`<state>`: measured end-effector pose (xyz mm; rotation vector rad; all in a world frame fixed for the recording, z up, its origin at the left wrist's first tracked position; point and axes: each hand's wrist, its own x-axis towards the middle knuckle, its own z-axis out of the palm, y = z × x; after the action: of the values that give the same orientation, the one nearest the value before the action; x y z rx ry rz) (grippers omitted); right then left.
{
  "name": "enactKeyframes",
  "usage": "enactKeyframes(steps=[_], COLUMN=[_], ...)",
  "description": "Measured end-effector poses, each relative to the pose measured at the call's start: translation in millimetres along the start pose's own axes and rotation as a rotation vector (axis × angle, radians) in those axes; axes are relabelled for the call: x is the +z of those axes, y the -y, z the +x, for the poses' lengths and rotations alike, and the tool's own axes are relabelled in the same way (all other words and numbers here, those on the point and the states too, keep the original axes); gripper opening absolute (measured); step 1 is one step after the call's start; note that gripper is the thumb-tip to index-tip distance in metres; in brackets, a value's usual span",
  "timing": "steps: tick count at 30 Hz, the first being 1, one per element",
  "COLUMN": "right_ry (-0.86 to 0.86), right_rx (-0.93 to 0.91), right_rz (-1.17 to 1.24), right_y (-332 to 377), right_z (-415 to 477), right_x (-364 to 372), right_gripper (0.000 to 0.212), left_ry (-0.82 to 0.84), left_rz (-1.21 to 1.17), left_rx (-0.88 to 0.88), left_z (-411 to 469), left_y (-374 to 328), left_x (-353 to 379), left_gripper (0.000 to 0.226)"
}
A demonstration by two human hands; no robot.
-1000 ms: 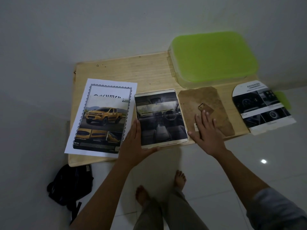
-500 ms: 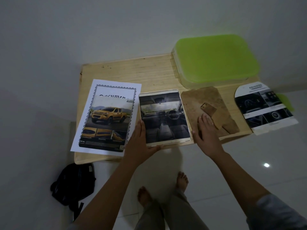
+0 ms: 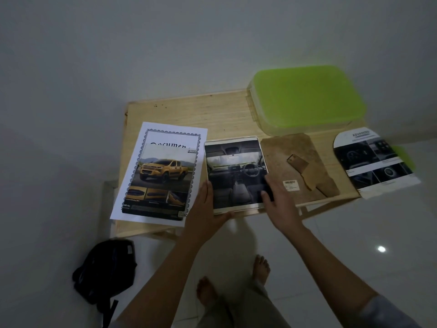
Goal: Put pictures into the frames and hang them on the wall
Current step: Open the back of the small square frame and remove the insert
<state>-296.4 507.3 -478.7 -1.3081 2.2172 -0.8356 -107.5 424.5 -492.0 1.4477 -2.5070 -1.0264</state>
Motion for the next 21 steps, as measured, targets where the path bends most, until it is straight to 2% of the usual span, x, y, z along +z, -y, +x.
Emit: enactKeyframes(steps=[7,11,17,21], right_ry=[0.028,0.035,-0.105,-0.193], right_rx=[0.121,0.151,0.138,0.158], right_rz=[-0.163,-0.205,-0.087,0.093], right_y=[17,28,25,31], right_z=[-12,-3,2,2], right_x=[37,41,39,38], right_gripper=[0.064,0.066,0.058,0.051], left_ry=[-0.044,-0.041,-0.041,-0.035], left_rz=[0.004,-0.032,-0.038,-0.037], left_rx=[0.015,0.002,0.007,-0.005], left_z=[0,1,1,3], left_y=[1,2,2,3], left_x=[4,5,6,6], left_gripper=[0.106,0.106,0.105,0.106])
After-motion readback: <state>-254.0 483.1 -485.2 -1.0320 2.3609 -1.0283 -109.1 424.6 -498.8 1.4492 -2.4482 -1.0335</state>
